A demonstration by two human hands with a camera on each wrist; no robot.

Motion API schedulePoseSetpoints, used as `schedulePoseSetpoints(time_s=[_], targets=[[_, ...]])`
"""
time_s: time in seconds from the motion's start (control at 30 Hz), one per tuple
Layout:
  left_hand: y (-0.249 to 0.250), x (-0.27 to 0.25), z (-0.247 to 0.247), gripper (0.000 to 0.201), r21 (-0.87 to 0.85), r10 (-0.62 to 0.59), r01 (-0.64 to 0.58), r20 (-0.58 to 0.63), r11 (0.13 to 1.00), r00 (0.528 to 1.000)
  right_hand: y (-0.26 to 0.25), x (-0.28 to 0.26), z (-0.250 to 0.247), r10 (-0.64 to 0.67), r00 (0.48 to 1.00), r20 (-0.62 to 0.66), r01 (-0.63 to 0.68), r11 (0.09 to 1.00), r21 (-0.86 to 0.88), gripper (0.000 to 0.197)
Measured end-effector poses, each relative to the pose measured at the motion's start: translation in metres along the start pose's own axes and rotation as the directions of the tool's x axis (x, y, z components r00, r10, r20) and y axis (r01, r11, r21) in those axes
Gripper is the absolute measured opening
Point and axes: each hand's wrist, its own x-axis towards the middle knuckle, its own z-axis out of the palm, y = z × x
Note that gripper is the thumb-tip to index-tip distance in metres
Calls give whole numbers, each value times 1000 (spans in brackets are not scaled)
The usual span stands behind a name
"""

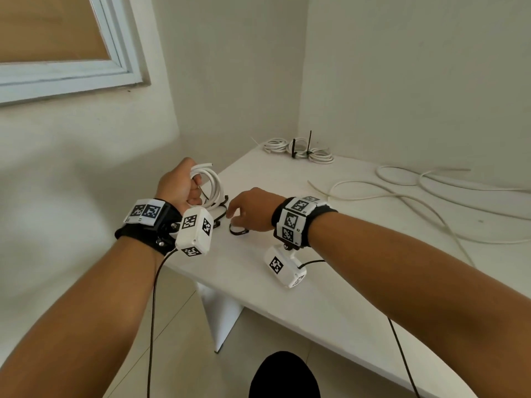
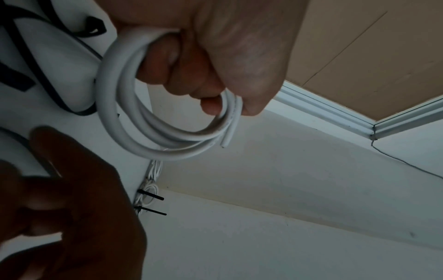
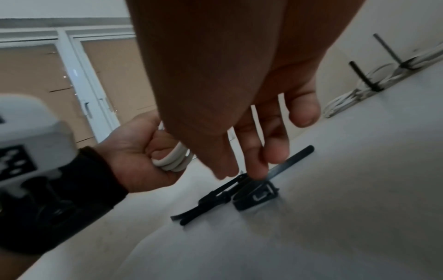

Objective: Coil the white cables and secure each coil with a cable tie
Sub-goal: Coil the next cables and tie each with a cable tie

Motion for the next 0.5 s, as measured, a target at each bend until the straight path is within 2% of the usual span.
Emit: schedulePoseSetpoints(time_s=[0.1,0.2,0.37,0.5], targets=[[-2,3,0,29,5,-8,8,-5,1000,1000,-6,4,5,-25,998,59,27,999,-31,34],[-4,4,3,29,9,-8,8,2,1000,1000,-4,5,5,-57,996,66,61,997,-54,25],[-7,1,17,27,26,-17,16,33,1000,999,8,-12,-6,-71,997,-24,70,997,-39,29],[-9,-5,41,29,34,-17,14,87,999,996,36,-44,-44,-39,975,-217,50,998,45,27]])
